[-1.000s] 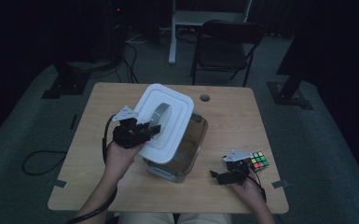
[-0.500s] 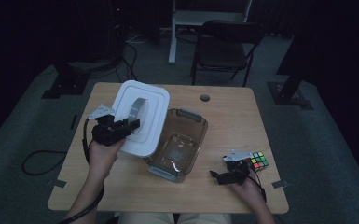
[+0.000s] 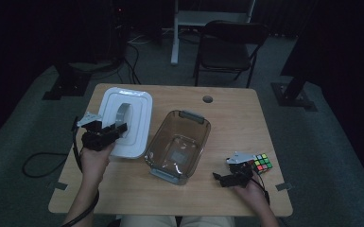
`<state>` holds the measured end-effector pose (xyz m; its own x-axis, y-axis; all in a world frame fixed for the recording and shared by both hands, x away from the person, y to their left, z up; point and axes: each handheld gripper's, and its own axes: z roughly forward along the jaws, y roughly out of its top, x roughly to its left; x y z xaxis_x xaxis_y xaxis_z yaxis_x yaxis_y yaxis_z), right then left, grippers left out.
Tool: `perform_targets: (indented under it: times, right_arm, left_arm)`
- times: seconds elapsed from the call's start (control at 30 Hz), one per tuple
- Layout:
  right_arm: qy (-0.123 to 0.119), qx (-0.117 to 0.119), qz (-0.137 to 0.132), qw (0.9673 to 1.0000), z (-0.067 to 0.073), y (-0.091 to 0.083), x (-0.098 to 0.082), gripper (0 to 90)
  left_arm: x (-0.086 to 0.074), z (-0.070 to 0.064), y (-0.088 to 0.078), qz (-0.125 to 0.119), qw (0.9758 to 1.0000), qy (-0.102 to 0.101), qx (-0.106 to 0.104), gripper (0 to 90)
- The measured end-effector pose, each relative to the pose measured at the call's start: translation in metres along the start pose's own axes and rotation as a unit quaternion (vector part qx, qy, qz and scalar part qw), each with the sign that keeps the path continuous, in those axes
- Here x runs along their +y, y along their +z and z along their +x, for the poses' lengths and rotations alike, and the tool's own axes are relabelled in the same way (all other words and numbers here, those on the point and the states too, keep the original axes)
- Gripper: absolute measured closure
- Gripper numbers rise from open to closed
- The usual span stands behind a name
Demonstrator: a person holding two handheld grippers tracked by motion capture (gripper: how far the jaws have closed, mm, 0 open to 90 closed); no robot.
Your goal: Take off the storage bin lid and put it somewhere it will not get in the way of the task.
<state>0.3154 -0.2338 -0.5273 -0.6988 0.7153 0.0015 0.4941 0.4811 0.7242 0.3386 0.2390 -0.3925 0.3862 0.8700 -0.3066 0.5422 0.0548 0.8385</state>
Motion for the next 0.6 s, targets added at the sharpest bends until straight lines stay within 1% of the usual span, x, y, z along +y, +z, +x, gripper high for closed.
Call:
perform_targets:
  times: [0.03, 0.13, 0.27, 0.53, 0.6]
  right_arm:
    - [0.000, 0.000, 0.000, 1.0000, 0.000, 0.000, 0.000, 12.4]
    - [0.001, 0.000, 0.000, 1.0000, 0.000, 0.000, 0.000, 12.4]
    - [0.001, 0.000, 0.000, 1.0000, 0.000, 0.000, 0.000, 12.4]
    - [0.001, 0.000, 0.000, 1.0000, 0.000, 0.000, 0.000, 12.4]
    - [0.001, 0.000, 0.000, 1.0000, 0.000, 0.000, 0.000, 12.4]
  left_arm:
    - [-0.003, 0.004, 0.001, 0.000, 1.0000, -0.006, -0.002, 69.6]
    - [-0.011, 0.013, 0.008, 0.005, 0.9998, -0.020, 0.002, 69.6]
    - [-0.026, 0.023, 0.021, 0.013, 0.9990, -0.042, 0.008, 69.6]
    - [-0.054, 0.034, 0.045, 0.031, 0.9970, -0.069, 0.018, 69.6]
    - [-0.060, 0.038, 0.049, 0.036, 0.9957, -0.084, 0.016, 69.6]
